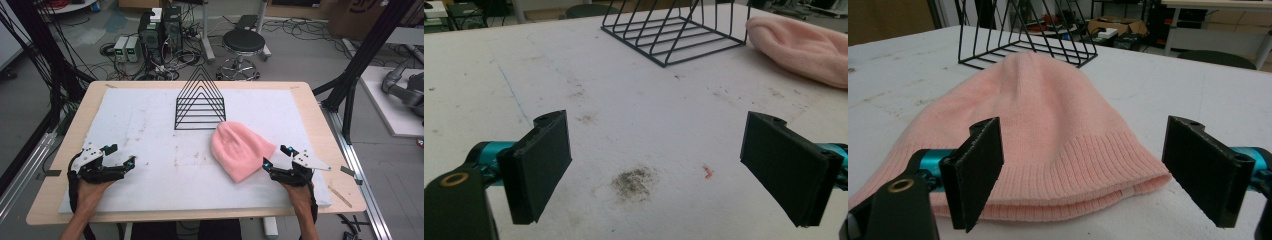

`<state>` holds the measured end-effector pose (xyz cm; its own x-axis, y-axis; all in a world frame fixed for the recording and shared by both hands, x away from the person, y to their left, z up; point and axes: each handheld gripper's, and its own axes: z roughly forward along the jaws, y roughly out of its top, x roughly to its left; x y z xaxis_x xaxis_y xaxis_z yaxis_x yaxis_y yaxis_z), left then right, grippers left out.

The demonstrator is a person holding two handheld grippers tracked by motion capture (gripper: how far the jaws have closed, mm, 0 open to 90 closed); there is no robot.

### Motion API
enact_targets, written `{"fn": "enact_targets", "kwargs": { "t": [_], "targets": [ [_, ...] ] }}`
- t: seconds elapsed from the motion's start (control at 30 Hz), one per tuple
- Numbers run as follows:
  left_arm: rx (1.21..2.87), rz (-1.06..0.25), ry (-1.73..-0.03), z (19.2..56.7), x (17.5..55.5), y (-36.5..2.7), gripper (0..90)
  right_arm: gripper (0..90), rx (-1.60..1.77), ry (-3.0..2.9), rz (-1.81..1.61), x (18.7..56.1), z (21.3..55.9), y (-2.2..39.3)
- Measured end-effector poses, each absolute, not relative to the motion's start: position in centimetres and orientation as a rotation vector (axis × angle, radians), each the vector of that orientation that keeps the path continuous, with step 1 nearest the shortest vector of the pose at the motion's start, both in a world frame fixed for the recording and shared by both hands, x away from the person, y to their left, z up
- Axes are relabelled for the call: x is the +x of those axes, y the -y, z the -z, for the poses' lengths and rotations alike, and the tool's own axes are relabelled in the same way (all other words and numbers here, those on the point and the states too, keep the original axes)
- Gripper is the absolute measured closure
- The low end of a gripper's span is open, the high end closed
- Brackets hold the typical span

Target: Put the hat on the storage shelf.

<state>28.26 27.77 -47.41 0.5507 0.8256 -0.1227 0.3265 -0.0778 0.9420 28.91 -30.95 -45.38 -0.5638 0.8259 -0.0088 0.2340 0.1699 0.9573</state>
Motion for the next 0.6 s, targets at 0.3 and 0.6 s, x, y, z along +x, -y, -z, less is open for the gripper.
{"fn": "enact_targets", "kwargs": {
  "t": [0.3,0.6],
  "targets": [
    [1.668,-0.552,-0.979,47.41,28.32,-27.72,12.7,16.9,1.025,-1.943,-1.415,29.35,45.33,31.04],
    [1.658,-0.557,-0.953,46.77,28.66,-27.70,12.7,16.9,1.028,-1.938,-1.408,29.31,45.33,30.98]
  ]
}}
